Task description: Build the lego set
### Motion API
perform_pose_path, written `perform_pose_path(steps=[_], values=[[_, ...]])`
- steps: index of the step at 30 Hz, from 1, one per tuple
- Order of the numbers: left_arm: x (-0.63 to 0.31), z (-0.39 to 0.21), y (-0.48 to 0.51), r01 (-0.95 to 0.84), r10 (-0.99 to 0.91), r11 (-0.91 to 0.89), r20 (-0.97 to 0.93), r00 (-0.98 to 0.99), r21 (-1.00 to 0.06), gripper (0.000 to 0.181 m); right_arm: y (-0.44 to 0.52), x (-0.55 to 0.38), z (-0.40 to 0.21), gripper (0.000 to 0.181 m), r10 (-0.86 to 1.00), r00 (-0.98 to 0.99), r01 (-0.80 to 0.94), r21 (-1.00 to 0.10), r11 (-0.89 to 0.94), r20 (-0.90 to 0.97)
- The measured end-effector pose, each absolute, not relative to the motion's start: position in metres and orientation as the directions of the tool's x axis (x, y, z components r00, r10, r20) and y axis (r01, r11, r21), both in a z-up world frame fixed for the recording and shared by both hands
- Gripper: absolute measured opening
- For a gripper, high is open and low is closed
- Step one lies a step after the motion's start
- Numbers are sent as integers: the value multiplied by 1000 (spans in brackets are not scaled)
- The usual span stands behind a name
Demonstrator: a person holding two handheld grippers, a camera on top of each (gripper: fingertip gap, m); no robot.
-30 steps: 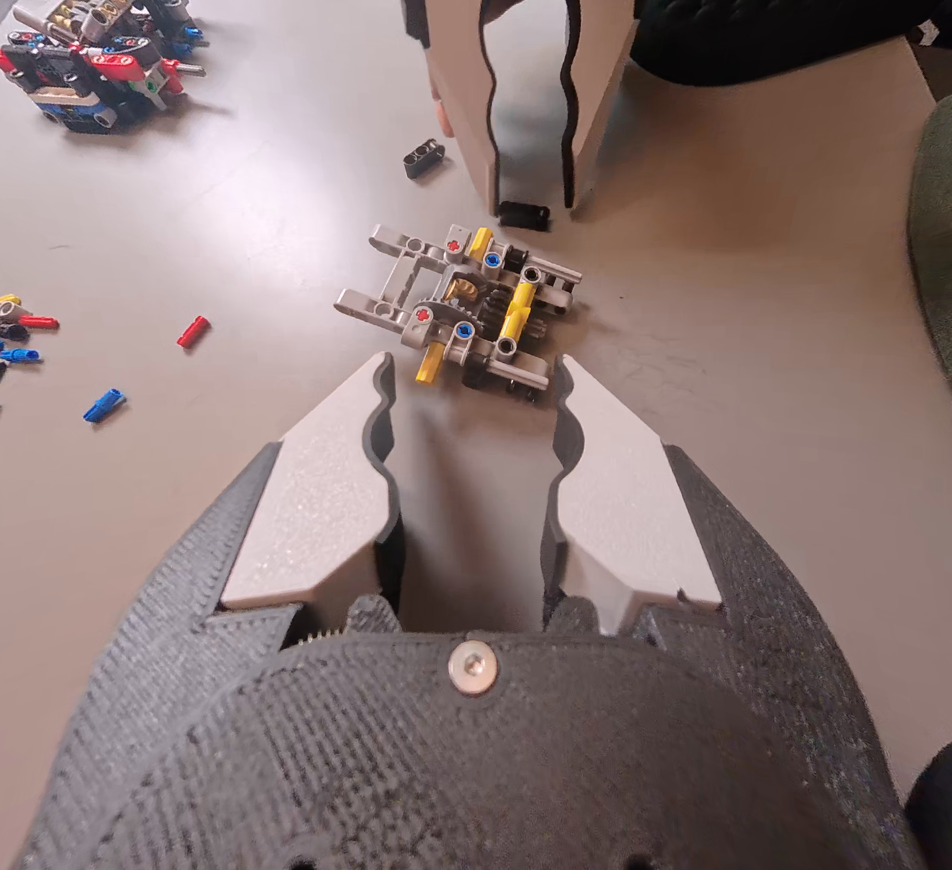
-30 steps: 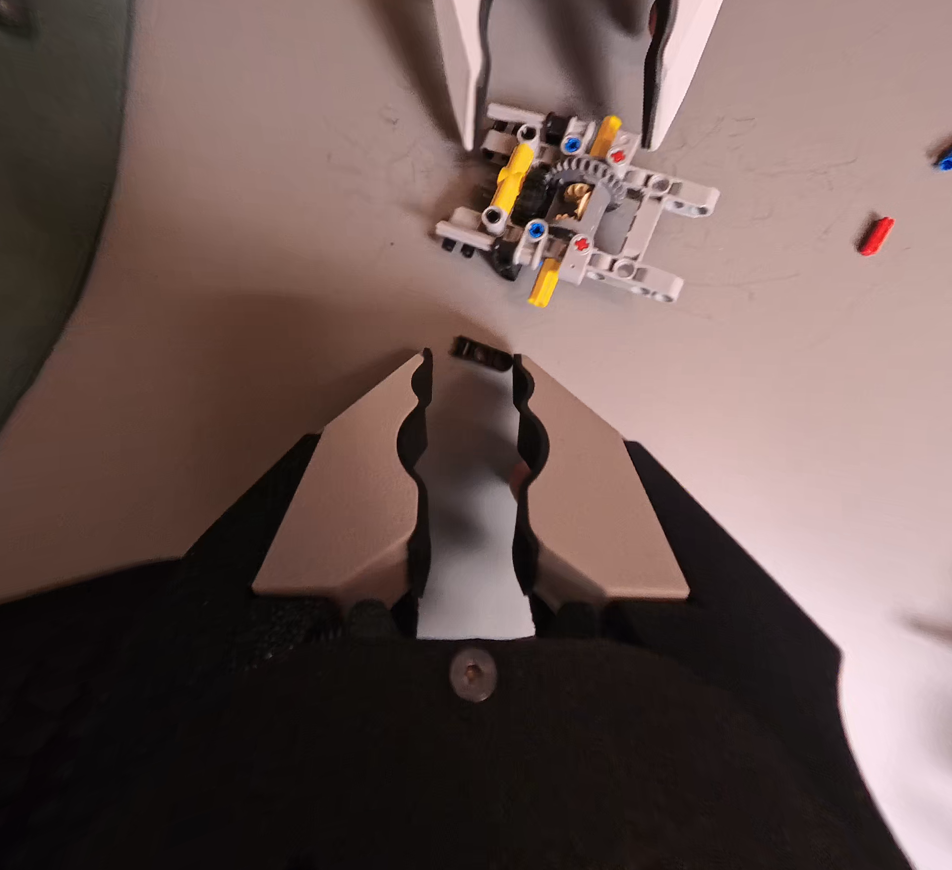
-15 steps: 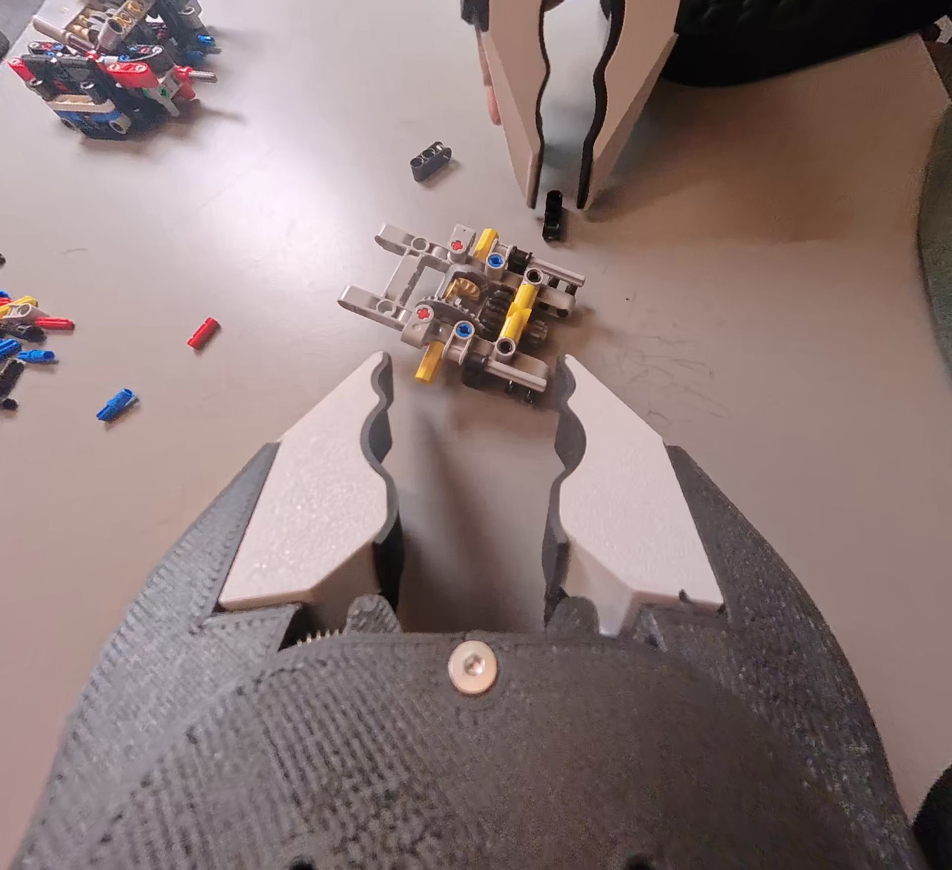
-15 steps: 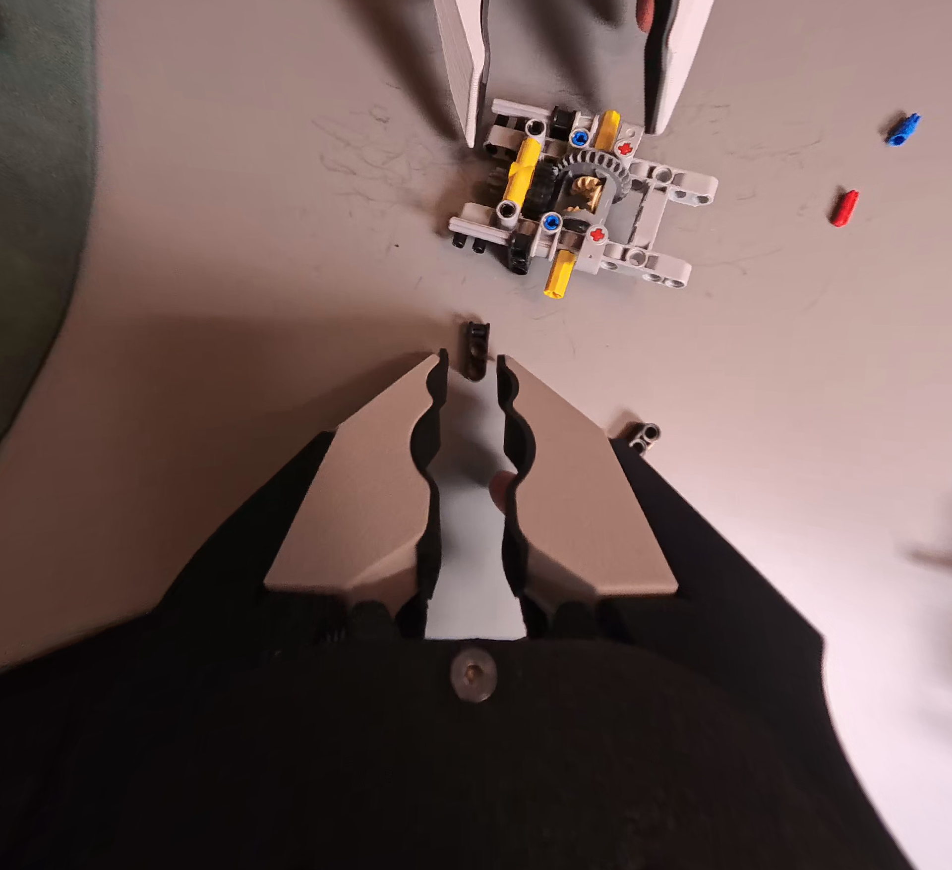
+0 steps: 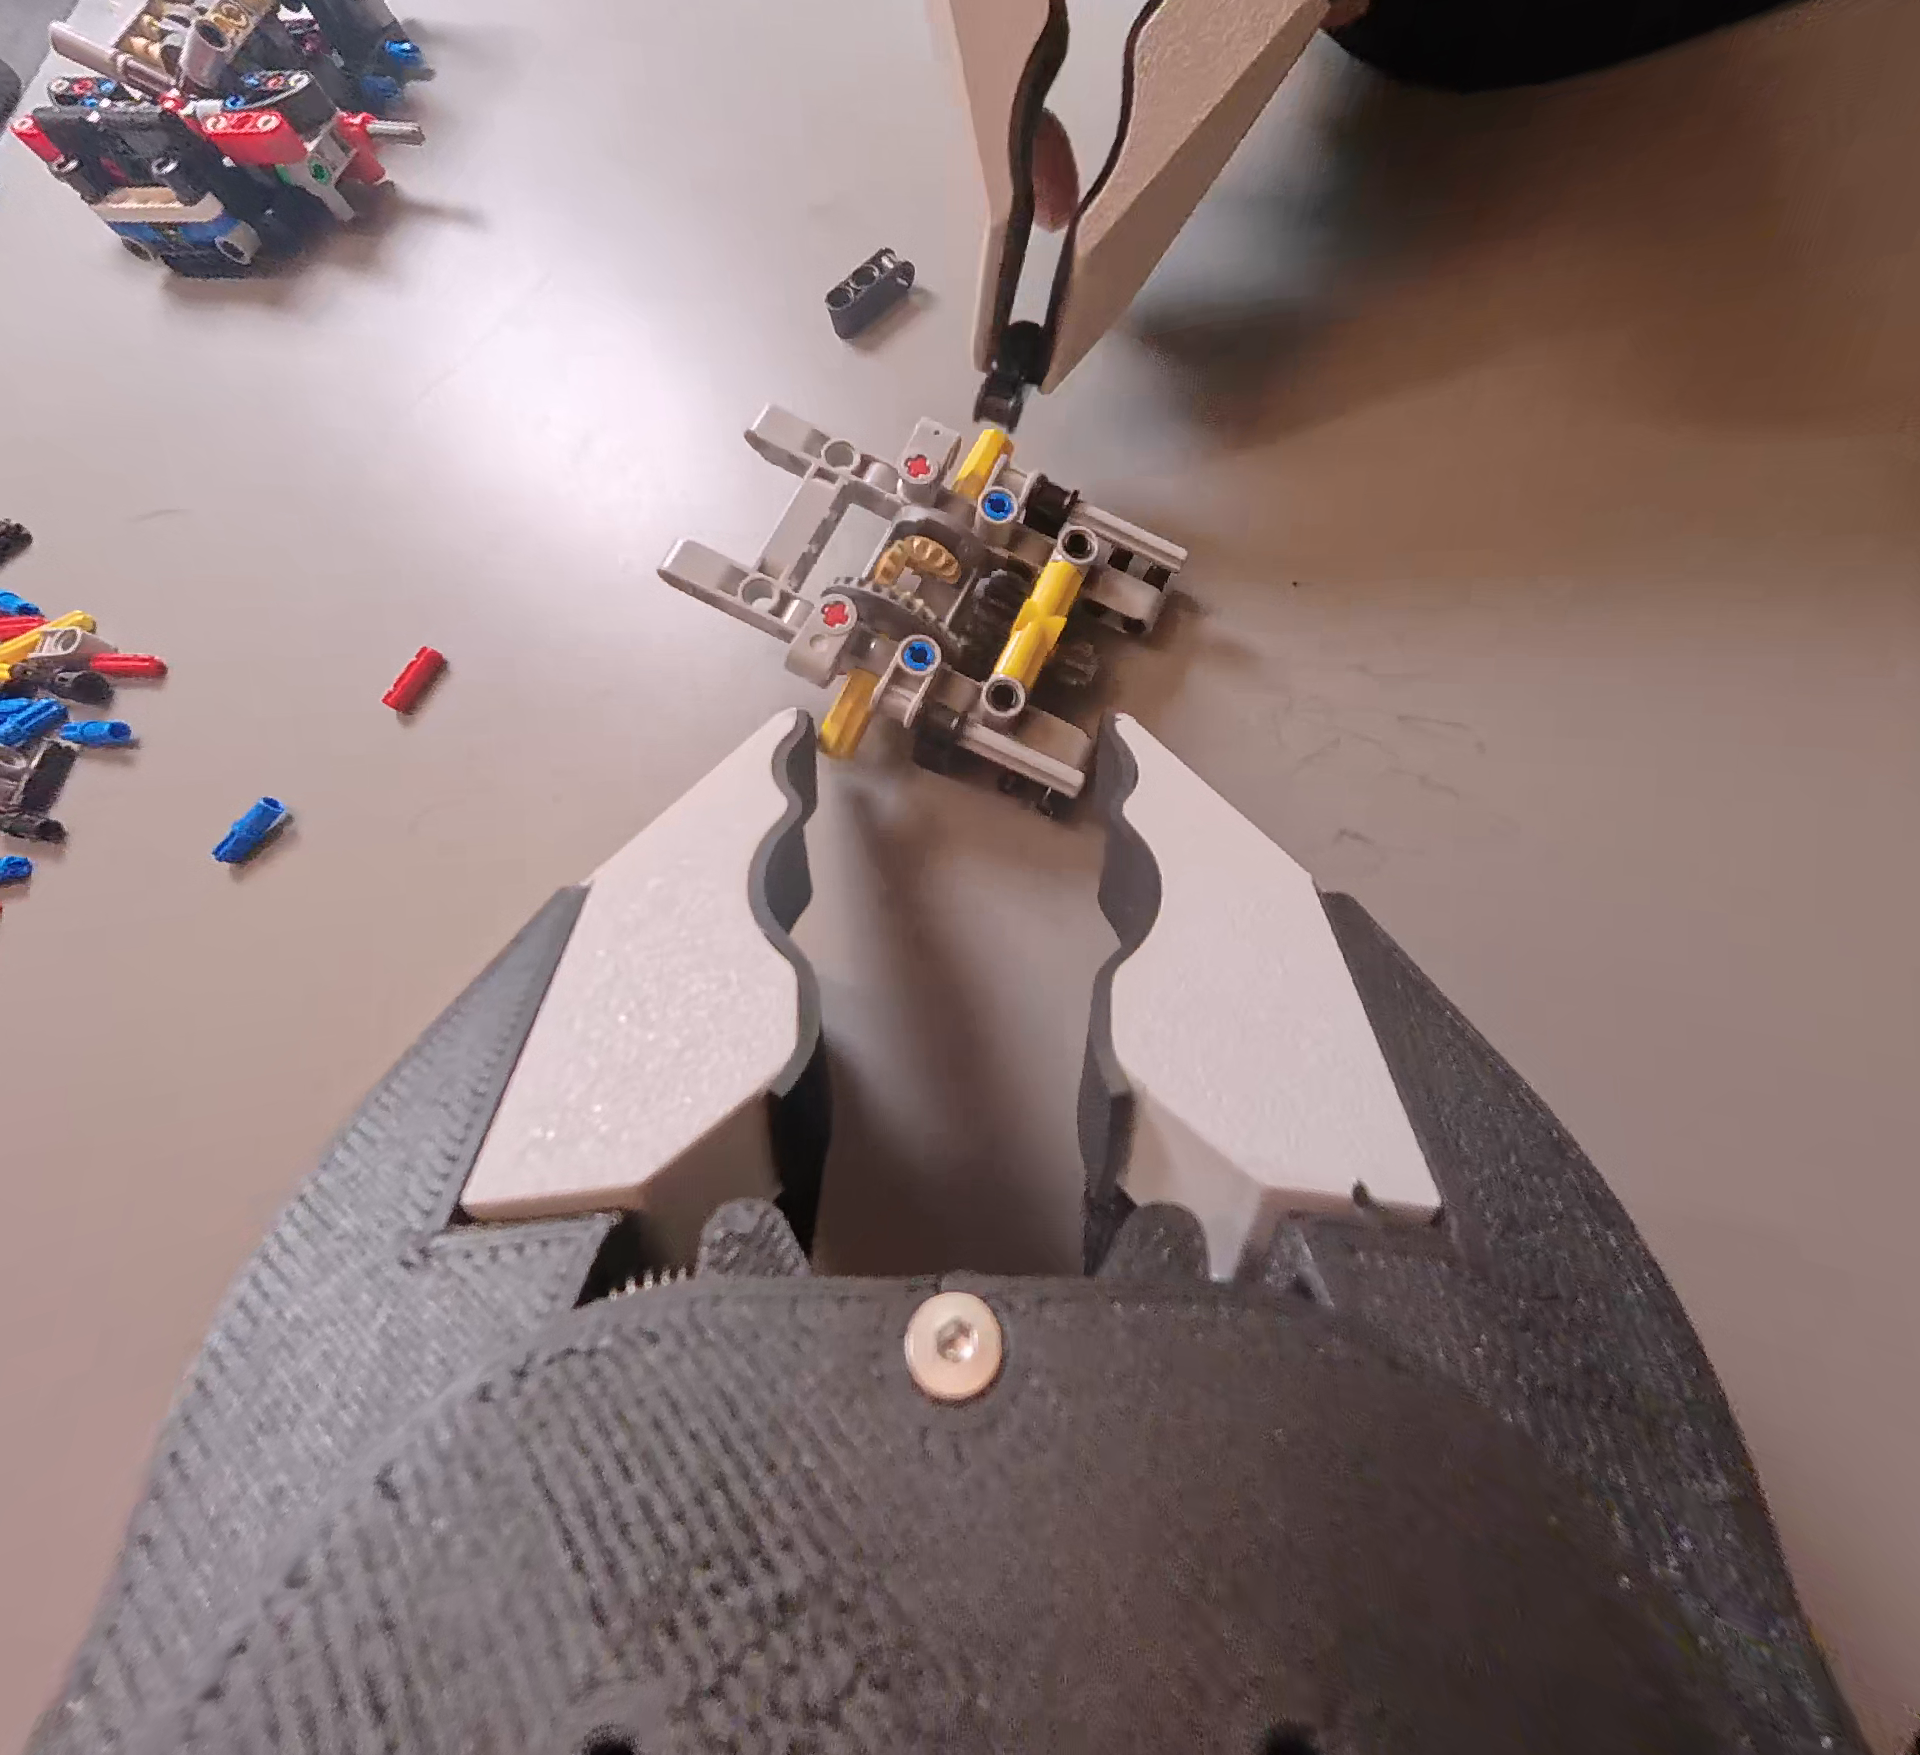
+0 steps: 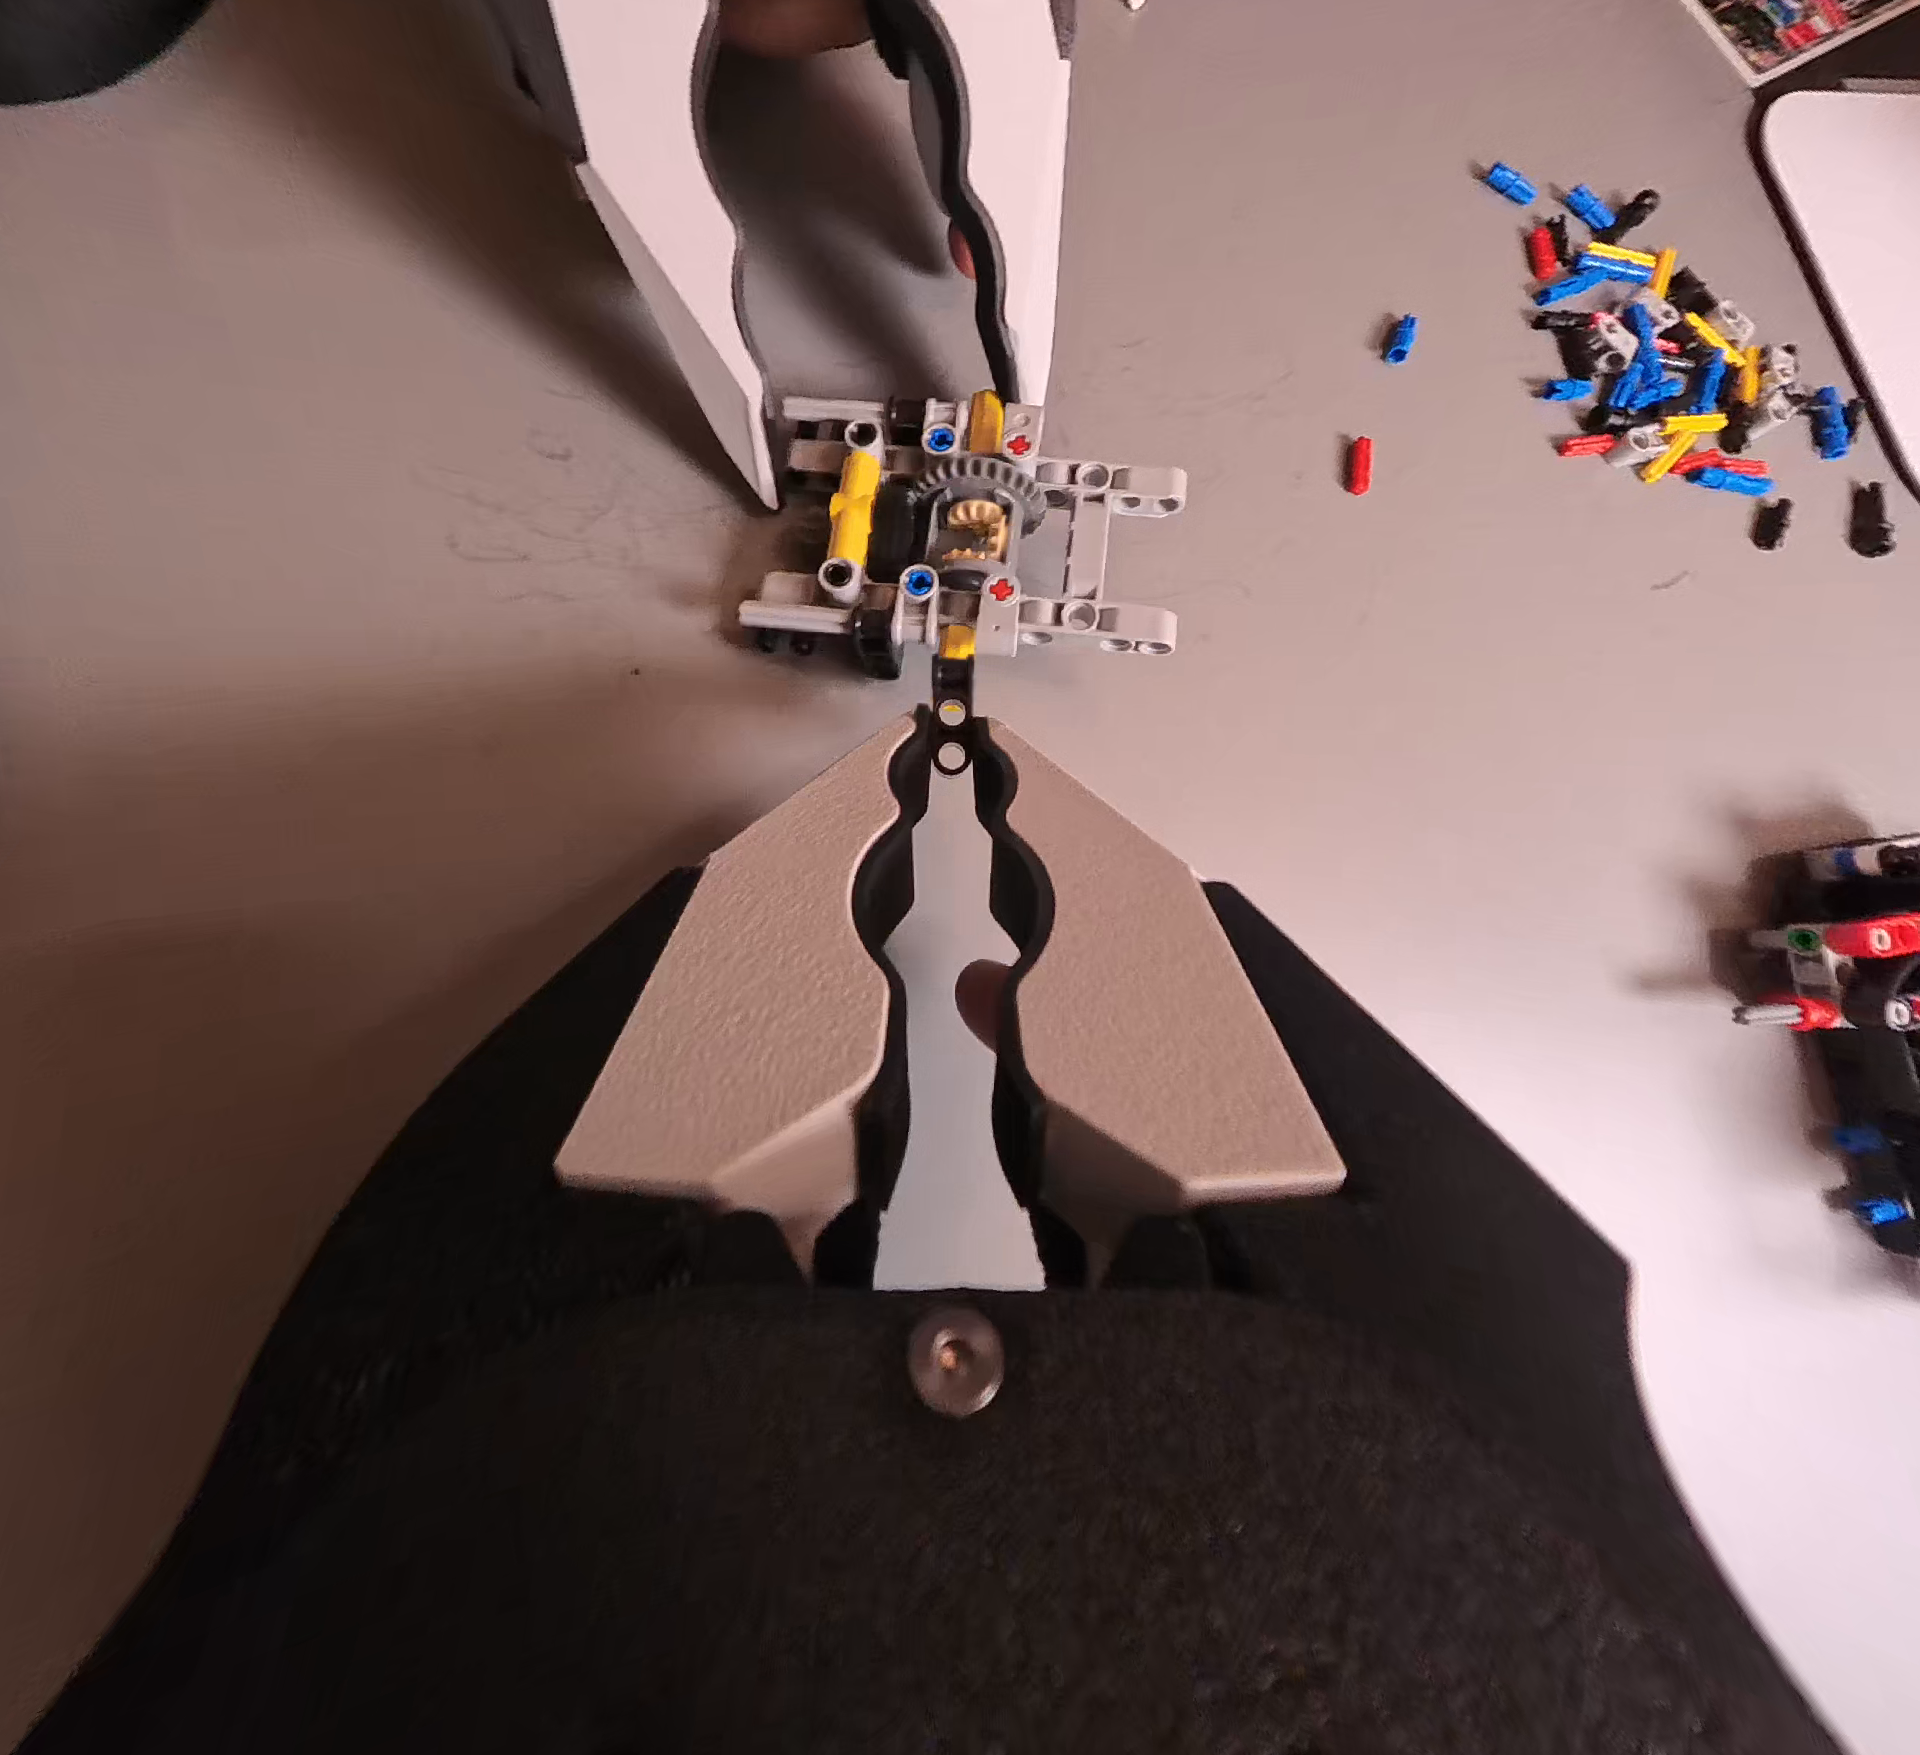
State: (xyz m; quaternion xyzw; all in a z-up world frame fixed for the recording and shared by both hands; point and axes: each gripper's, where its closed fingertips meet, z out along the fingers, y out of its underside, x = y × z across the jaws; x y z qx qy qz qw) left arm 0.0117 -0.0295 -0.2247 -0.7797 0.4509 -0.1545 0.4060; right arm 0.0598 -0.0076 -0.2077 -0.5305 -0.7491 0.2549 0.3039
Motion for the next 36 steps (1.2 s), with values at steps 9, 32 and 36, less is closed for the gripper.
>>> perform_pose_path(steps=[9,32,36], values=[[11,-225,-28,-569,-812,-283,-123,571,-772,52,-10,55,-207,5,952,-243,621,-725,300,186],[13,-225,-30,-567,-809,-289,-119,575,-772,52,-6,52,-211,6,955,-251,704,-647,293,160],[13,-225,-30,-567,-810,-288,-119,574,-772,52,-6,52,-211,6,954,-265,733,-614,293,139]])
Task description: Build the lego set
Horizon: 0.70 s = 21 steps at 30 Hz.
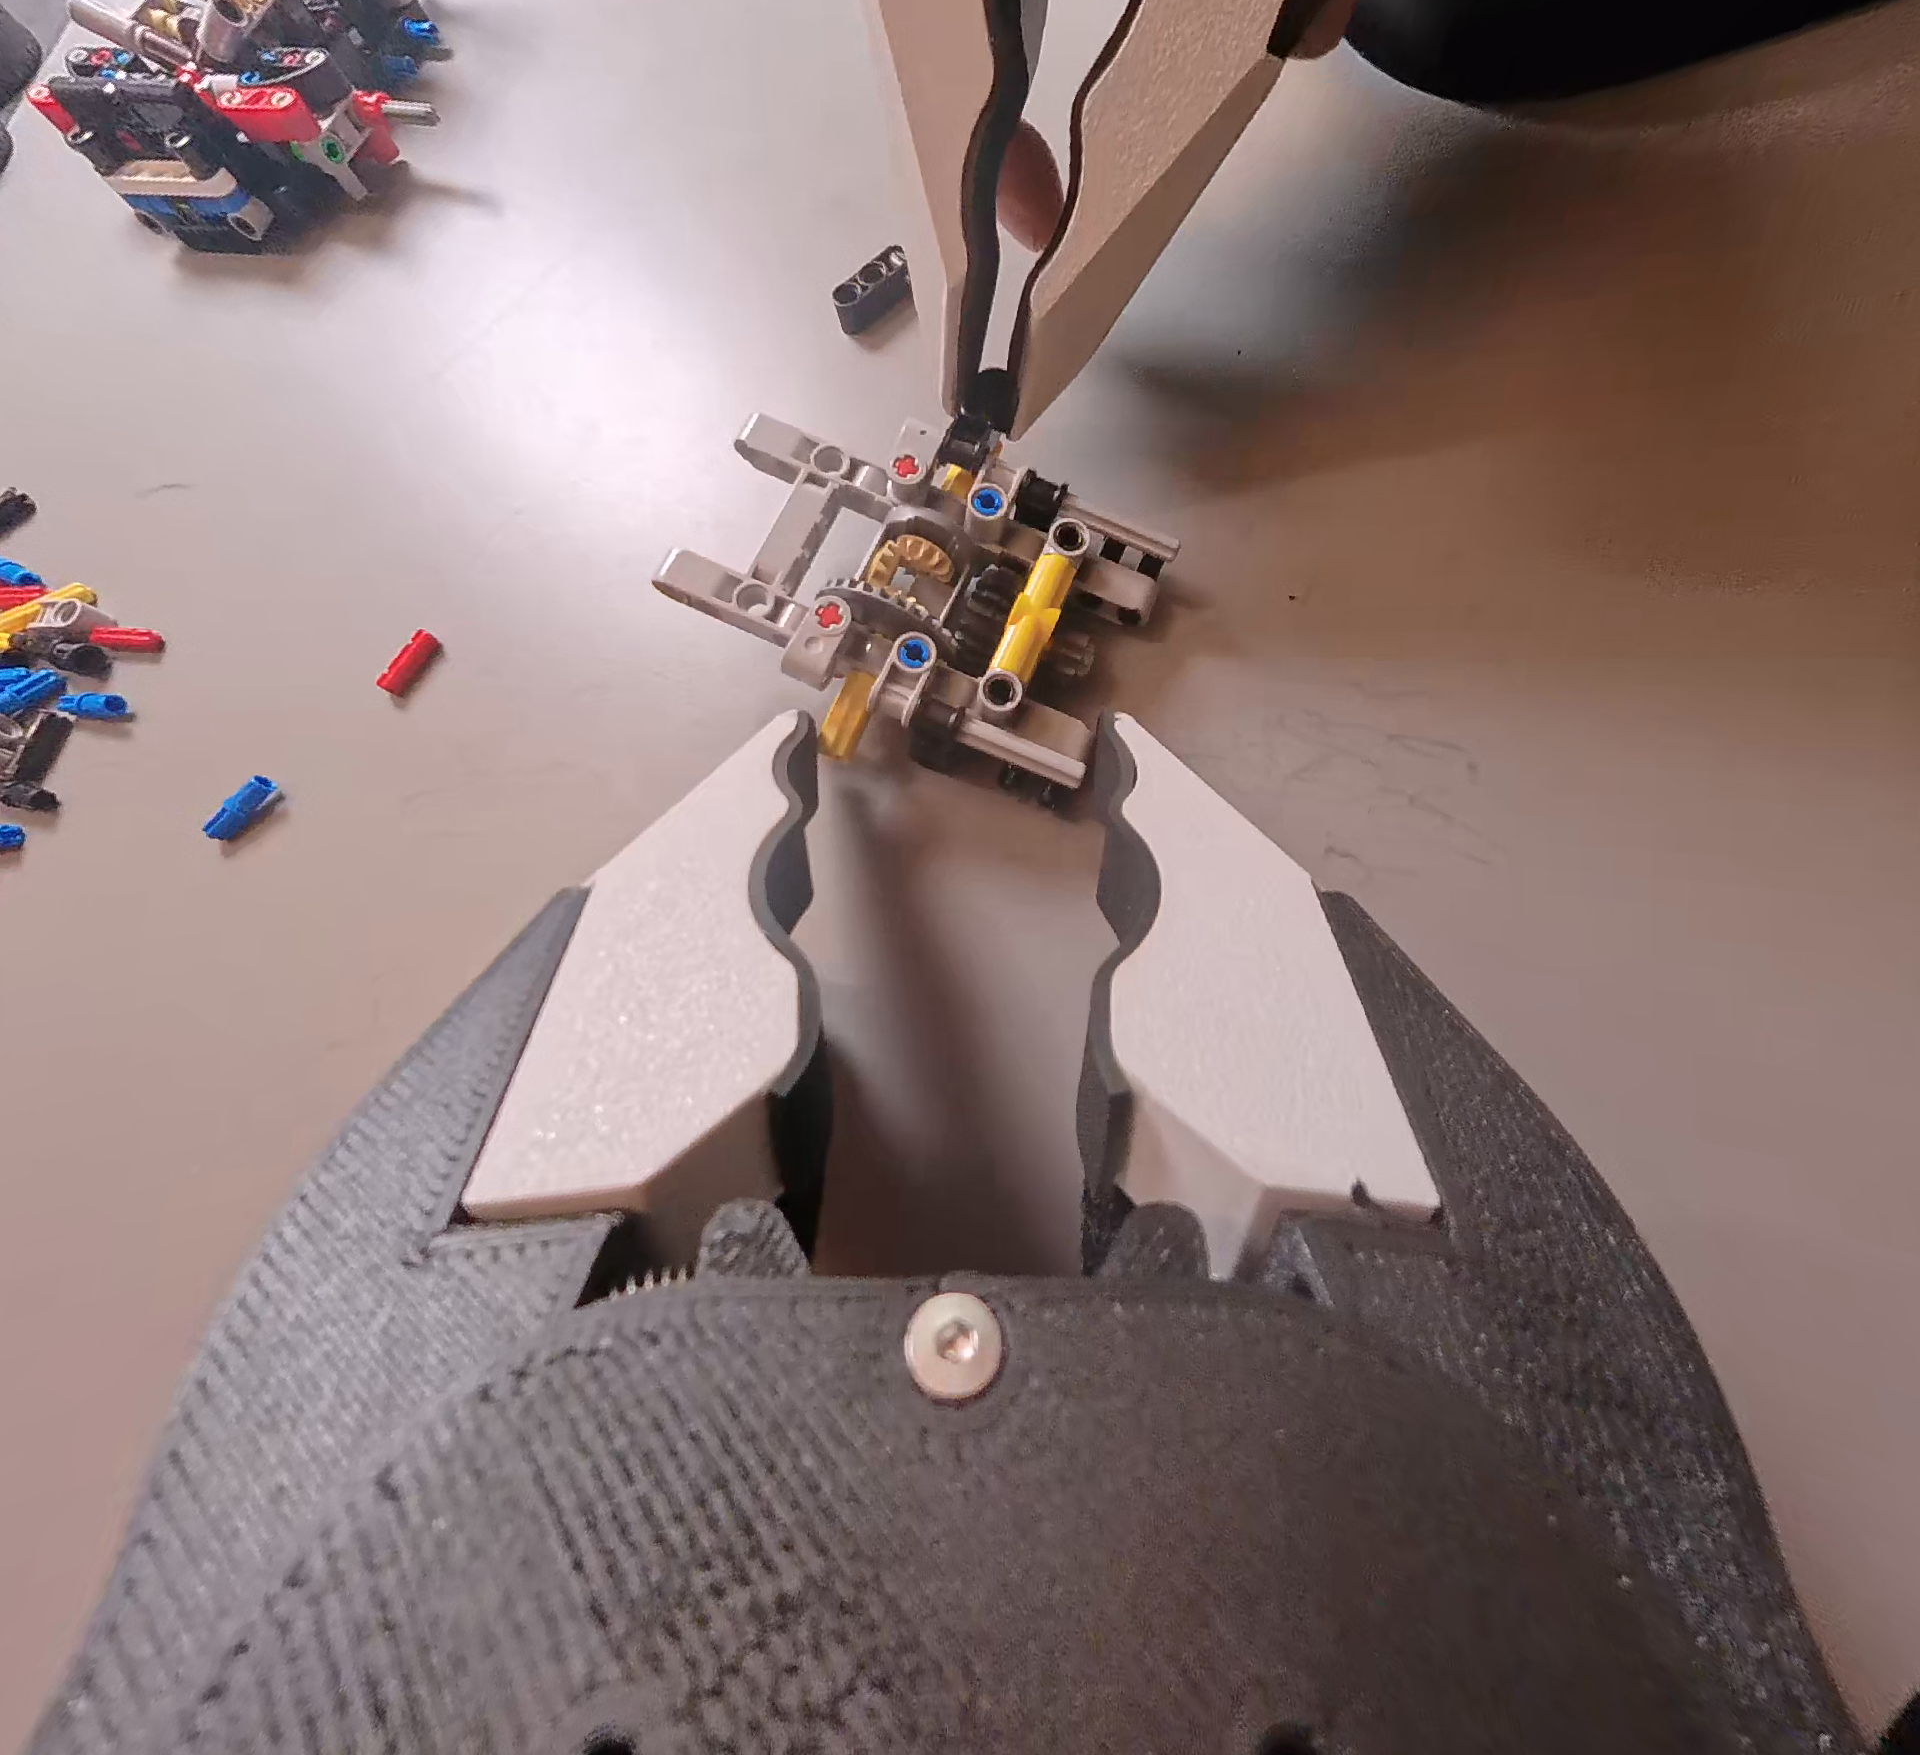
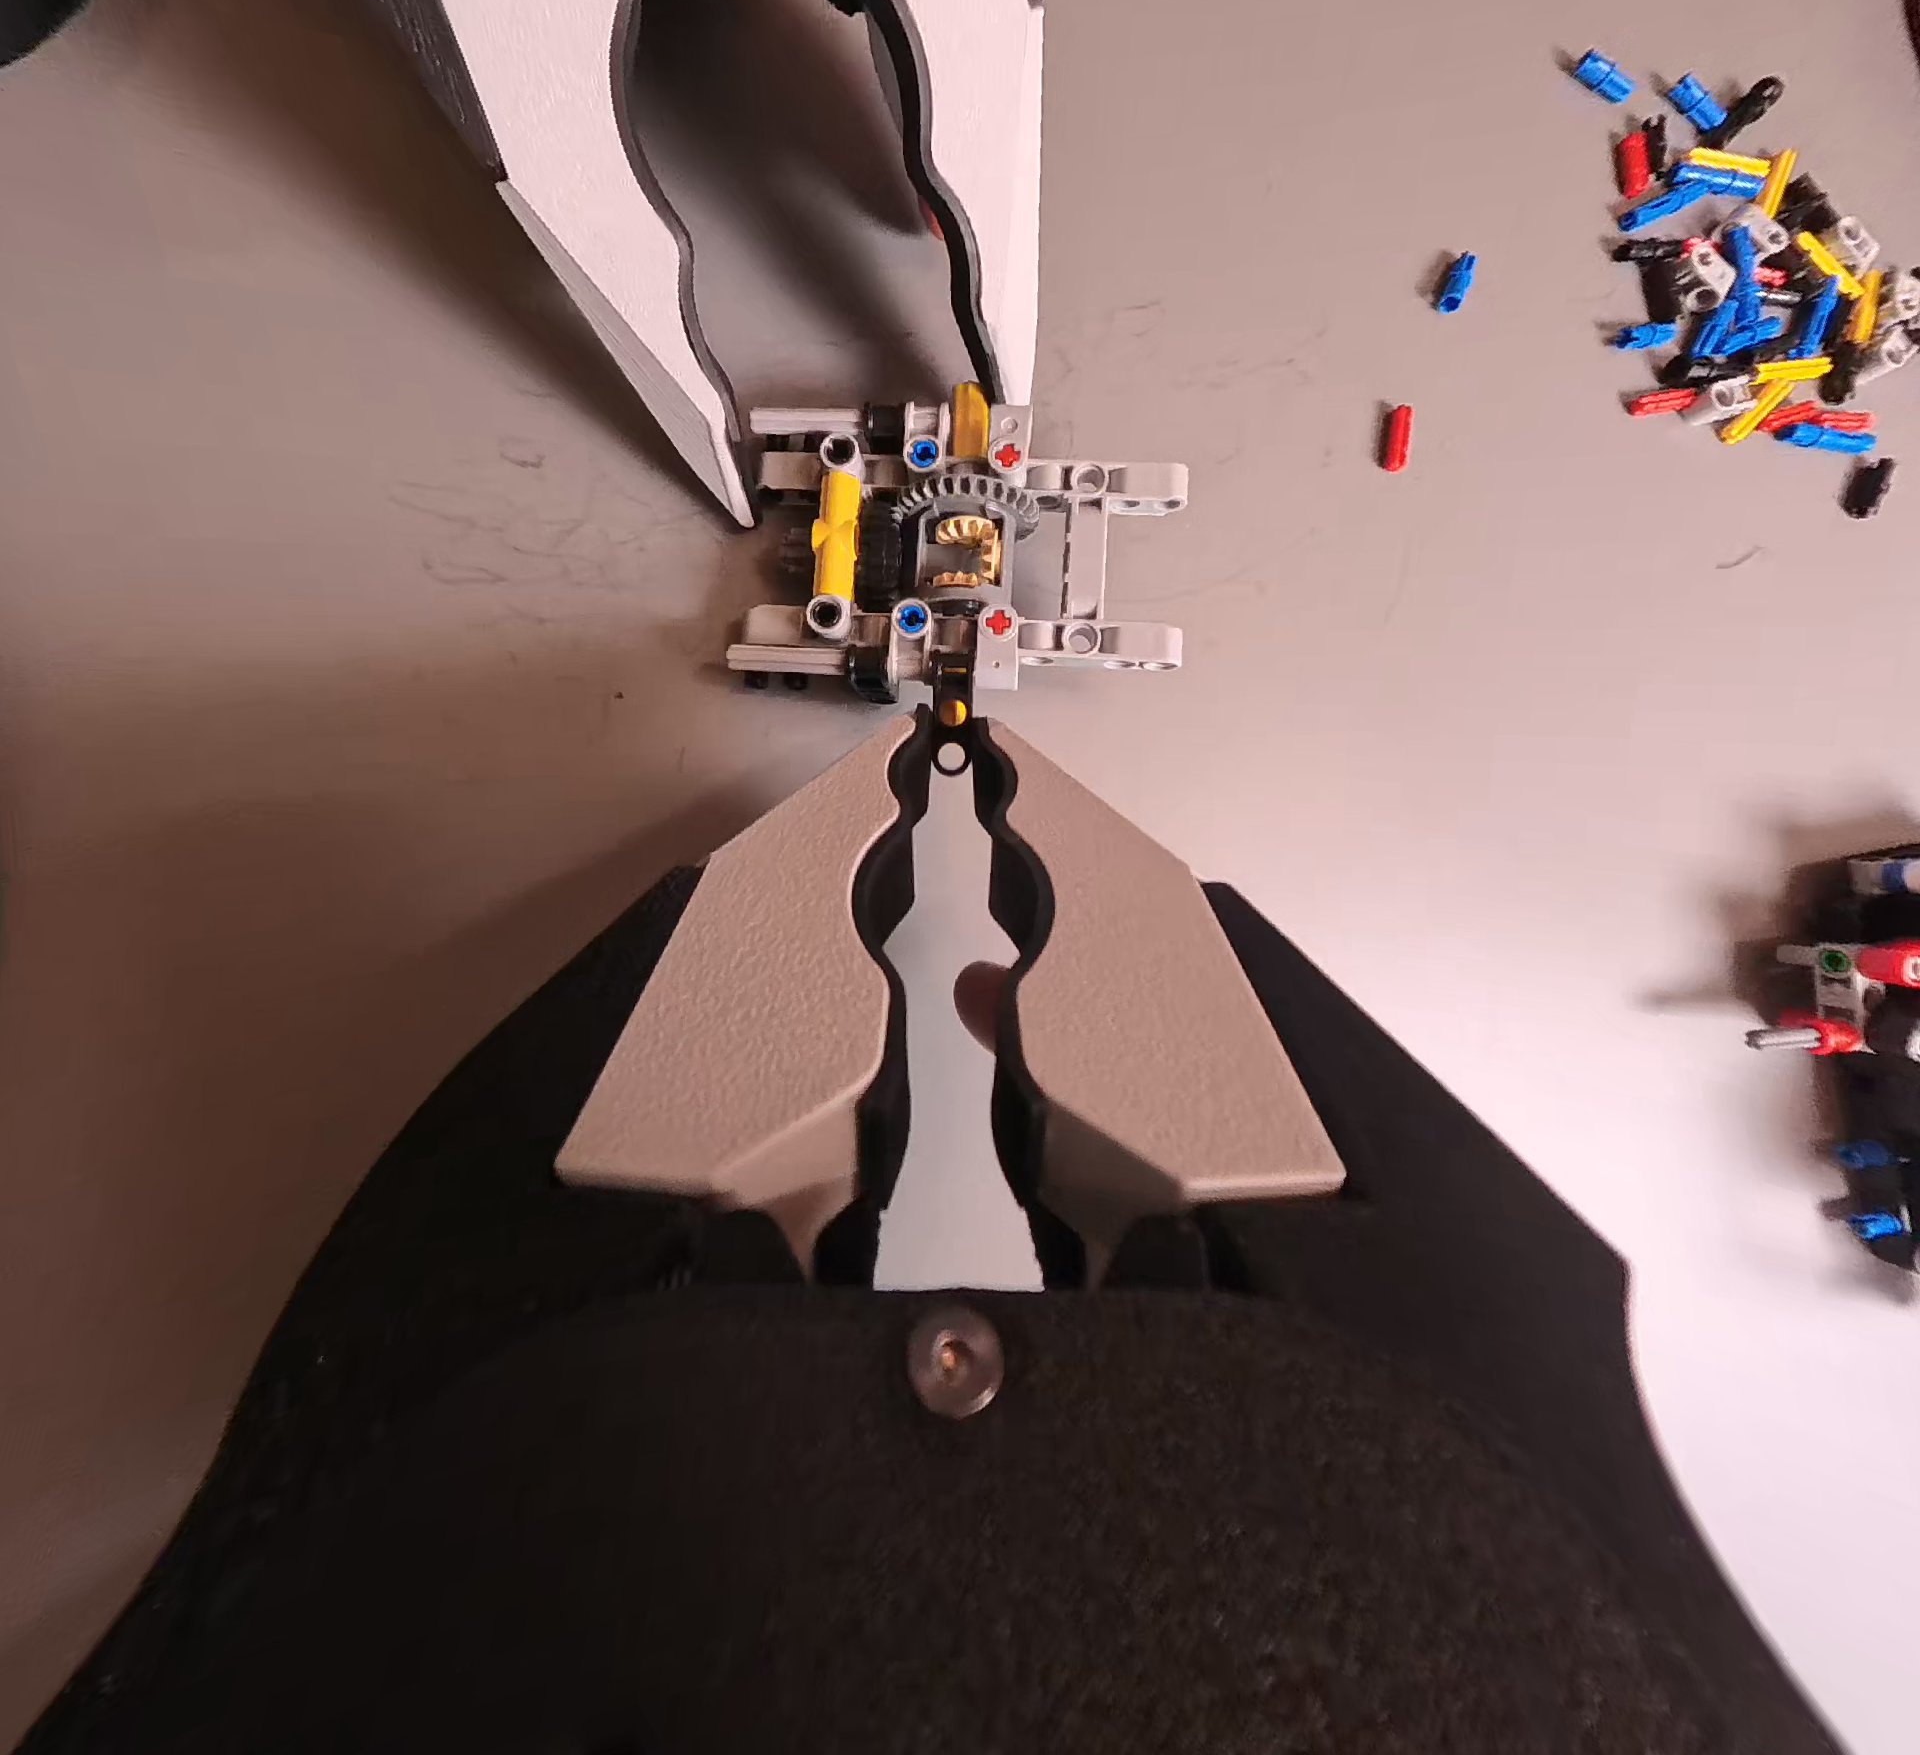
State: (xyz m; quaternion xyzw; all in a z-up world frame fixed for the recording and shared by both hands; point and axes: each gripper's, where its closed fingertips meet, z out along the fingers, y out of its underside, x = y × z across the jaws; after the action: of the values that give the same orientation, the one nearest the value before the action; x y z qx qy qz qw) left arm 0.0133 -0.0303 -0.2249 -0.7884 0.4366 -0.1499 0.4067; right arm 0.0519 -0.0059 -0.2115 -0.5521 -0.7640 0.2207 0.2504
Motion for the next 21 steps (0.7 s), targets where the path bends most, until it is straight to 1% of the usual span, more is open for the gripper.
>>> perform_pose_path(steps=[8,13,21], values=[[14,-224,-31,-563,-813,-285,-116,571,-776,52,-5,52,-214,5,948,-306,810,-497,310,93],[15,-225,-32,-569,-814,-281,-123,568,-773,52,-6,51,-214,5,941,-332,814,-481,325,74],[15,-225,-32,-565,-815,-288,-112,569,-774,52,-7,52,-214,6,949,-312,806,-517,290,46]])
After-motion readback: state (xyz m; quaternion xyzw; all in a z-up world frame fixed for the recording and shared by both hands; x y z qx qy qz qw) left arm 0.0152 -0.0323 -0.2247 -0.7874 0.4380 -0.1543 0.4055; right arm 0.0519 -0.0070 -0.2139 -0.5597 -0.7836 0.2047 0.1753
